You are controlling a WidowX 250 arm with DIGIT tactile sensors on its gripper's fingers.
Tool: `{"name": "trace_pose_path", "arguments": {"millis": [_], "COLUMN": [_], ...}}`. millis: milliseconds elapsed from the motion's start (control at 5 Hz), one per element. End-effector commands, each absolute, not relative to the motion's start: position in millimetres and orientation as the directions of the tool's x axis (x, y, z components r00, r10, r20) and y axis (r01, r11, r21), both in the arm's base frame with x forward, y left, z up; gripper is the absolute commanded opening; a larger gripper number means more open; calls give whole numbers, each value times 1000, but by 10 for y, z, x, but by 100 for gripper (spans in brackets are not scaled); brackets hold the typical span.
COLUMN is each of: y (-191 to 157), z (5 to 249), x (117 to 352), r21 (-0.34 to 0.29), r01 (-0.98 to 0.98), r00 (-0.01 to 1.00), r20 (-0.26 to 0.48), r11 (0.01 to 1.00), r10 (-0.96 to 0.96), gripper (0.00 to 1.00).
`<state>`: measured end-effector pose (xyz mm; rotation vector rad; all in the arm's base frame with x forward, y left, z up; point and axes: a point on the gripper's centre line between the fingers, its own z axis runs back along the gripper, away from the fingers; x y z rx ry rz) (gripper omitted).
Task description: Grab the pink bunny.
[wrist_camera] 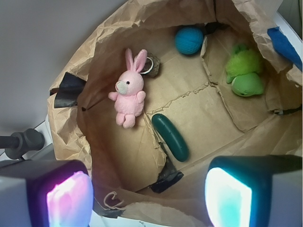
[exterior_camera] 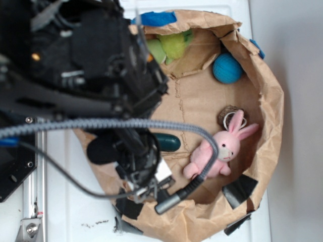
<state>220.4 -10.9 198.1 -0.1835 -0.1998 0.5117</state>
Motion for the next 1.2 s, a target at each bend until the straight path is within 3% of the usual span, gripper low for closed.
{"name": "trace_pose_path", "arguments": {"millis": [0, 400, 800, 1000], "y": [70, 142, -33, -140], "z": [1401, 989, 957, 906], "x": [2404, 2535, 2876, 3175], "r21": [-102, -55, -144, -177], "r01": [-527, -528, -470, -444], "r00": [836, 831, 840, 842], "r20": [119, 173, 228, 253], "r11": [844, 847, 871, 878], "r10": [536, 529, 492, 477], "gripper": [100, 100, 100, 100]}}
